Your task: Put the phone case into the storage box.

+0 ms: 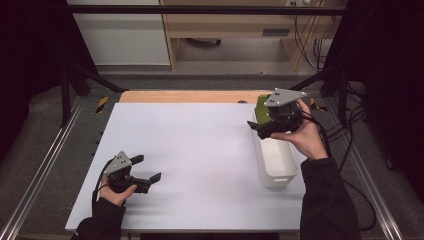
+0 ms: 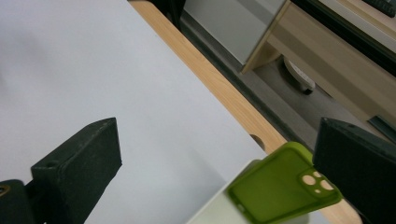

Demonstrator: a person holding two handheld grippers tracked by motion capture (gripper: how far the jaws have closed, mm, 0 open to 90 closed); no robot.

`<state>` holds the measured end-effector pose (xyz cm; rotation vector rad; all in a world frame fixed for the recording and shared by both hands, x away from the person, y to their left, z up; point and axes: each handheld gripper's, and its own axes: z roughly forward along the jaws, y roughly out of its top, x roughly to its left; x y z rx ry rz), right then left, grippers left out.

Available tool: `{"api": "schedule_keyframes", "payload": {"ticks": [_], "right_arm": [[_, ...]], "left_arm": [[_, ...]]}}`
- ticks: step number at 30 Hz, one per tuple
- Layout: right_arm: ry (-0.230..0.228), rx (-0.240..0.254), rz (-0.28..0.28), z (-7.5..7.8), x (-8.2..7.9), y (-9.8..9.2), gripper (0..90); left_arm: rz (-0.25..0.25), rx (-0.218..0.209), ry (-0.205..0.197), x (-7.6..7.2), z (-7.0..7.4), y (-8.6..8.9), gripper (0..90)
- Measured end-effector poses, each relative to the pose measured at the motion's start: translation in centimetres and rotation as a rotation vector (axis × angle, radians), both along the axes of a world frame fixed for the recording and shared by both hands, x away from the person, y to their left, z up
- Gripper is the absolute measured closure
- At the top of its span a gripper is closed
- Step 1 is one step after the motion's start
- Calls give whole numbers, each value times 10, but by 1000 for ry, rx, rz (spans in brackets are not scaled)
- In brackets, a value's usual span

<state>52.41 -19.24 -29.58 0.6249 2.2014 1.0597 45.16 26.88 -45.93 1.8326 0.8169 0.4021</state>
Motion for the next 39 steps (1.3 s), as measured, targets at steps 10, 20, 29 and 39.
{"api": "schedule_keyframes", "payload": {"ticks": [10,20,29,39], "right_arm": [[46,175,-5,-18,-32,-13,7],[53,303,-42,-50,-60,-35,7],[78,433,-33,-80,-79,-62,7],[92,452,-27,-111,-93,-79,6]], "left_arm": [[-6,5,-9,-1,1,-1,0],[-16,7,-13,-2,2,-2,0],[-24,1,-16,-2,2,-3,0],[-37,-6,-24,-3,3,-4,0]]}}
